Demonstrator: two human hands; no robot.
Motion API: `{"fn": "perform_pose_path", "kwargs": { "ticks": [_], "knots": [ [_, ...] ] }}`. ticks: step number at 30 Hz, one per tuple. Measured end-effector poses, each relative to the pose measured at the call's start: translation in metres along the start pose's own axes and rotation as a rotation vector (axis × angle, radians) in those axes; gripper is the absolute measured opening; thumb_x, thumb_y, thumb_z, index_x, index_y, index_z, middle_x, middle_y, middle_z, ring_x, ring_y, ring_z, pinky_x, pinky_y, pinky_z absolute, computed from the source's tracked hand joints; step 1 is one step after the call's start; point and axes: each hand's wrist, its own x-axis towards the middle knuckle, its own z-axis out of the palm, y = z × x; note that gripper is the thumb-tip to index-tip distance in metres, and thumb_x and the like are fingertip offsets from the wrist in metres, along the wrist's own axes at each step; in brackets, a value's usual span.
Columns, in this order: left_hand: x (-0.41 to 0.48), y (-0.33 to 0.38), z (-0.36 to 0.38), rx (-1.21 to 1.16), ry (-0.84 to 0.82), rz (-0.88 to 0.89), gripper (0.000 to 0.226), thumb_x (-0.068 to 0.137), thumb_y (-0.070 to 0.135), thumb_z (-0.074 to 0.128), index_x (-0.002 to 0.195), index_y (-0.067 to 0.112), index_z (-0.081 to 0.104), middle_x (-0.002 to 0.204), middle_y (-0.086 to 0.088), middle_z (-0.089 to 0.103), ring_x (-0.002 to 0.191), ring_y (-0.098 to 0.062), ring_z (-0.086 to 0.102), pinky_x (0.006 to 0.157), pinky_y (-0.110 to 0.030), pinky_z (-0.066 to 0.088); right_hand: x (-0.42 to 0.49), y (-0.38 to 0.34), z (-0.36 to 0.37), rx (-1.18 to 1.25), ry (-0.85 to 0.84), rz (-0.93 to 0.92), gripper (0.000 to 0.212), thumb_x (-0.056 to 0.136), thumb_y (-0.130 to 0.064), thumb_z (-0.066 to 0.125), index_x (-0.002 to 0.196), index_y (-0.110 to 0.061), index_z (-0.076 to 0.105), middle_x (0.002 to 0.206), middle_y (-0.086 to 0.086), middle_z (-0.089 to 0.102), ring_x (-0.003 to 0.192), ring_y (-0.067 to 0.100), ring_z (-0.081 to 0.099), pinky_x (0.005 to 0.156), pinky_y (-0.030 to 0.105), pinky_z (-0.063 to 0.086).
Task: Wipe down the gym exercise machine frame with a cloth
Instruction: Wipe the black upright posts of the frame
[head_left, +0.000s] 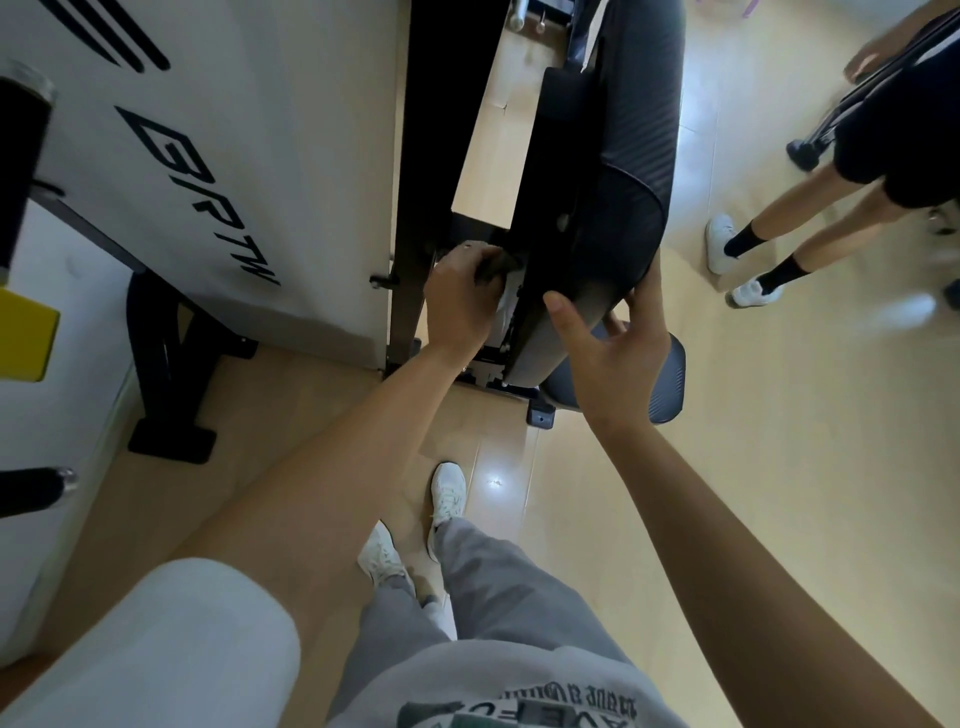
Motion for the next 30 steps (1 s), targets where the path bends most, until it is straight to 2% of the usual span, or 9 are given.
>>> {"fn": "perform_pose_path", "kwargs": {
  "ticks": [4,8,14,17,21,23,24,28,30],
  "knots": [
    [-0.009,0.000,-0.008,0.142,0.058,0.254,0.039,0.095,0.015,0.064,0.132,0.006,0.063,0.117,-0.013,0.067,0.109,-0.025,0.056,0.095,-0.029,0.046,-0.001,0.001,0.002,0.007,0.012,-0.001,0.085,0.081,-0.026,0.083,0.150,-0.003,0.038,0.146,0.006,0.053,0.134,0.015,0.051,0.104,0.045,0.052],
    [0.000,-0.004,-0.002,0.374,-0.095,0.261,0.056,0.090,0.018,0.067,0.144,0.008,0.052,0.128,-0.012,0.062,0.122,-0.030,0.051,0.095,-0.033,0.049,-0.001,0.002,0.002,-0.004,0.002,-0.007,0.085,0.082,-0.031,0.082,0.149,-0.002,0.039,0.145,0.009,0.054,0.133,0.021,0.053,0.101,0.050,0.053],
    [0.003,-0.005,-0.002,0.494,-0.202,0.228,0.052,0.090,0.021,0.058,0.142,0.013,0.053,0.132,-0.008,0.061,0.123,-0.032,0.050,0.090,-0.038,0.051,-0.001,0.000,0.002,0.009,-0.002,0.009,0.086,0.082,-0.027,0.082,0.151,-0.002,0.036,0.146,0.009,0.053,0.134,0.021,0.052,0.102,0.050,0.052],
    [0.004,-0.008,-0.003,0.413,-0.180,0.201,0.041,0.085,0.004,0.069,0.125,0.012,0.065,0.124,-0.007,0.065,0.118,-0.032,0.052,0.084,-0.036,0.055,-0.001,0.000,0.002,0.016,-0.005,0.012,0.086,0.082,-0.025,0.083,0.151,-0.001,0.036,0.146,0.011,0.053,0.134,0.022,0.051,0.102,0.050,0.052],
    [-0.009,-0.019,-0.012,0.319,-0.216,0.231,0.019,0.092,0.013,0.069,0.111,0.011,0.071,0.111,-0.006,0.069,0.101,-0.026,0.059,0.078,-0.034,0.055,-0.001,0.001,0.002,0.024,-0.005,0.007,0.086,0.082,-0.026,0.082,0.150,0.001,0.037,0.145,0.013,0.054,0.134,0.024,0.052,0.102,0.050,0.052],
    [-0.022,-0.025,-0.015,0.201,-0.223,0.084,0.015,0.093,0.017,0.068,0.105,0.012,0.074,0.100,-0.005,0.072,0.091,-0.022,0.064,0.078,-0.035,0.054,-0.002,0.001,0.002,0.023,0.000,0.008,0.085,0.082,-0.026,0.083,0.149,0.000,0.038,0.143,0.013,0.055,0.132,0.025,0.053,0.101,0.050,0.052],
    [-0.027,-0.026,-0.015,0.108,-0.218,-0.072,0.014,0.093,0.018,0.068,0.104,0.013,0.075,0.098,-0.003,0.073,0.090,-0.020,0.066,0.080,-0.035,0.055,-0.002,0.001,0.002,0.018,0.003,0.009,0.085,0.082,-0.027,0.082,0.149,0.000,0.038,0.143,0.012,0.055,0.132,0.025,0.053,0.101,0.050,0.052],
    [-0.025,-0.014,-0.023,-0.692,-0.080,-1.028,0.021,0.096,0.014,0.066,0.117,0.011,0.068,0.112,-0.006,0.071,0.102,-0.019,0.069,0.088,-0.037,0.061,-0.003,0.001,0.003,-0.001,0.009,0.000,0.086,0.082,-0.026,0.083,0.150,0.000,0.037,0.144,0.012,0.055,0.133,0.024,0.052,0.101,0.048,0.052],
    [-0.022,-0.010,-0.024,-1.003,-0.024,-1.221,0.024,0.099,0.015,0.062,0.123,0.009,0.063,0.118,-0.009,0.068,0.101,-0.018,0.068,0.083,-0.028,0.061,-0.003,0.001,0.003,-0.006,0.012,-0.004,0.086,0.082,-0.025,0.083,0.151,0.000,0.036,0.145,0.012,0.054,0.134,0.024,0.052,0.102,0.049,0.052]
  ]
}}
